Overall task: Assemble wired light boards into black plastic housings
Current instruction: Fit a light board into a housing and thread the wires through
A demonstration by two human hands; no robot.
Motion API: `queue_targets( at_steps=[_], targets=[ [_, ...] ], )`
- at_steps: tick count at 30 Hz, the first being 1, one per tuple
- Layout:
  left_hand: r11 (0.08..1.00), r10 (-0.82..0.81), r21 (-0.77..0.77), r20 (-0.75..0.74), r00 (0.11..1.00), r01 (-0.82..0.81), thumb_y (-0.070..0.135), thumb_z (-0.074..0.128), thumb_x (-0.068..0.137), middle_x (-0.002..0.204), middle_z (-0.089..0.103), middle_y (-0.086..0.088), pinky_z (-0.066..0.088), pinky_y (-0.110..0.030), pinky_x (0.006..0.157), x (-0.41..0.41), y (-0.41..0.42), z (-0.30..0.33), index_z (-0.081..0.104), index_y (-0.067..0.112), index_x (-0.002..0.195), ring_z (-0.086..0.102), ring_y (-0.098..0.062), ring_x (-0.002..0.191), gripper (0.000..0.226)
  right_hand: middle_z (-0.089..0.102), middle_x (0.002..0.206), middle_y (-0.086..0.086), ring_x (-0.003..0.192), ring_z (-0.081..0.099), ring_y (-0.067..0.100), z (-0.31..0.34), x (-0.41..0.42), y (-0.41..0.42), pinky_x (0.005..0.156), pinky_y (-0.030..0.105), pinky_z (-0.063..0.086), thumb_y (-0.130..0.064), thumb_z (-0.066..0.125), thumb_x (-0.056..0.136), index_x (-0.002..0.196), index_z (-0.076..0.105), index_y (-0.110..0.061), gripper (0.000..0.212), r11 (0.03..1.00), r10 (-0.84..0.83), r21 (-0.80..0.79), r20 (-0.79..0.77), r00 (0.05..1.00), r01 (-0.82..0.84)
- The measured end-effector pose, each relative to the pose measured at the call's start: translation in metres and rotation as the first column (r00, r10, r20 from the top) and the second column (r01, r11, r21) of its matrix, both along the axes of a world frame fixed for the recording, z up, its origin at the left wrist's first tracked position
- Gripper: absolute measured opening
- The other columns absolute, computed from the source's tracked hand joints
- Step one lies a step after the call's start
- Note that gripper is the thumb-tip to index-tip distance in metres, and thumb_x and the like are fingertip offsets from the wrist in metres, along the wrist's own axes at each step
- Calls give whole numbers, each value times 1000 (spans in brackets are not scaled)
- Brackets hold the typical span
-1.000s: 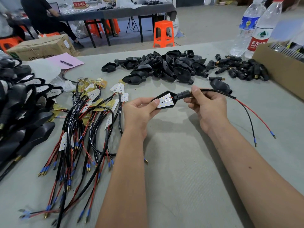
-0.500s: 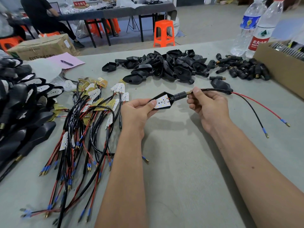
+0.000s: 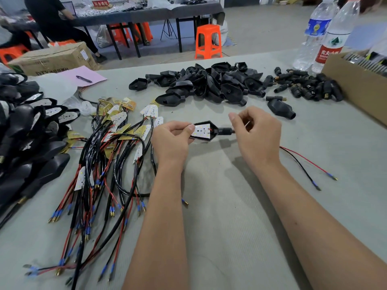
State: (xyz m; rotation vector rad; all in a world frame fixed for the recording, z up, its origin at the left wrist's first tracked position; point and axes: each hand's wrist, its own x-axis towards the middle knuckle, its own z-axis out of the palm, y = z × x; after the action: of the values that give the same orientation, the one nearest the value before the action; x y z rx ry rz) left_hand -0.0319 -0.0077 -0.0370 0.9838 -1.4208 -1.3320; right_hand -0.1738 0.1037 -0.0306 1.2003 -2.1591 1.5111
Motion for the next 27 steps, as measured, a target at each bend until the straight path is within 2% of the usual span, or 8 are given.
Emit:
queue_targets(
  at_steps=[4,9,13,17,20,23,25,27],
  targets=[
    [1000,-14,14,-4,1000,14,2,75,90,78,77,-8,59,-22,66,2,-2,0,76,9,86,76,-18,71,8,68,106,-5,107,49,22,-2,-3,-1,91,33,40,-51,68,93,115,74,-23,36,958,106,283,-223,969,-39],
    [994,87,83,-131,988,-76,15,75,93,78,77,-1,59,-21,71,2,-5,3,74,11,84,75,-9,75,10,73,96,-6,88,58,17,-4,-1,-4,82,39,49,-33,75,91,109,76,-23,20,905,277,373,-147,950,-206],
    [950,-58,279,-290,955,142,30,55,106,93,78,-16,62,-27,75,-11,6,13,68,1,103,78,-23,84,32,73,75,-11,69,65,6,3,5,-4,70,27,54,-31,80,85,91,80,-24,9,941,224,226,133,966,-250],
    [803,-476,325,-155,866,500,43,47,107,98,76,-21,63,-40,77,-20,26,15,65,2,106,76,-35,84,45,75,70,0,56,68,13,17,5,-9,59,36,59,-28,81,87,80,74,-17,14,982,183,-57,561,808,-182],
    [662,-688,341,-78,721,668,25,56,106,91,77,-14,62,-30,67,-17,38,18,65,6,104,75,-29,76,21,73,80,20,57,64,23,25,3,-11,63,51,59,-27,81,87,85,69,2,32,984,176,-138,689,703,-111],
    [703,-661,362,17,750,611,11,56,104,72,72,-2,45,-16,46,-8,42,25,63,4,101,59,-9,49,11,72,71,13,52,63,19,26,5,-11,58,39,59,-27,80,89,77,65,-2,32,992,123,-117,721,682,-55],
    [786,-601,333,210,771,521,12,55,104,62,67,3,32,-16,41,4,37,33,66,3,101,43,-5,41,15,71,68,8,51,64,16,27,9,-13,54,29,54,-26,77,91,75,62,-9,27,991,118,-132,754,646,-27],
    [831,-556,276,428,712,483,15,53,104,58,64,4,29,-20,43,25,29,45,69,6,96,36,-6,37,20,72,70,10,50,64,16,27,19,-19,50,25,53,-25,75,92,84,63,-6,23,987,138,-160,771,622,-22]
  ],
)
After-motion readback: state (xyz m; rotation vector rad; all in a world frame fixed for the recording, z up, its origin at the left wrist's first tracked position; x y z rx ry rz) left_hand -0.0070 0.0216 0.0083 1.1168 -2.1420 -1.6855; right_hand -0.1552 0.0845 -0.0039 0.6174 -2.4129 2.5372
